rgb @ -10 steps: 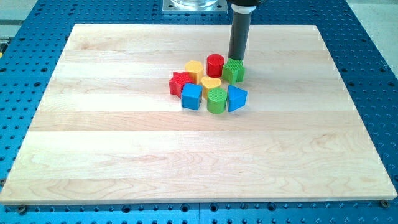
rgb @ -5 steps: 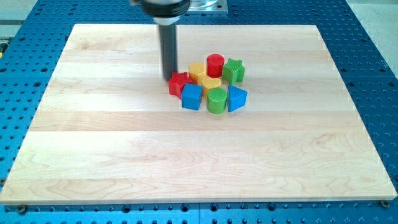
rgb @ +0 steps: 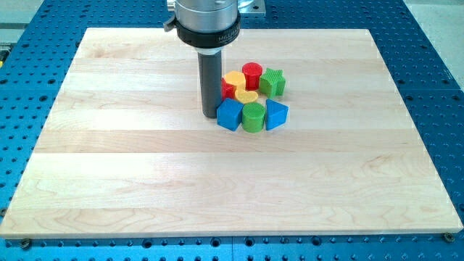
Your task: Push the red star into yellow blocks
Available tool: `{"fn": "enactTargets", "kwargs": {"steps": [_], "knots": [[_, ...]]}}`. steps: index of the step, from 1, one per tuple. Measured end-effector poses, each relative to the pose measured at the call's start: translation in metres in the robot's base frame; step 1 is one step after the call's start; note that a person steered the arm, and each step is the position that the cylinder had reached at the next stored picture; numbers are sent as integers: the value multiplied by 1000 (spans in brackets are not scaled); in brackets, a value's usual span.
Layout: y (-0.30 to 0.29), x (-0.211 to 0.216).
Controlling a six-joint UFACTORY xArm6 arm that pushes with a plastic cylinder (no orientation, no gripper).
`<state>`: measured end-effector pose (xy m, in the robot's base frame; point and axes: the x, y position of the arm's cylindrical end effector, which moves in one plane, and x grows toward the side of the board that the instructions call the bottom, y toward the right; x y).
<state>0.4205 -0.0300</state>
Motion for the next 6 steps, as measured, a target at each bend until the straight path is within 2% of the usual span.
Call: {"fn": "enactTargets", "kwargs": {"steps": [1,2,4,5,6], "knots": [[-13,2],[-52,11],[-59,-10],[-58,-65],[-58,-67]]}}
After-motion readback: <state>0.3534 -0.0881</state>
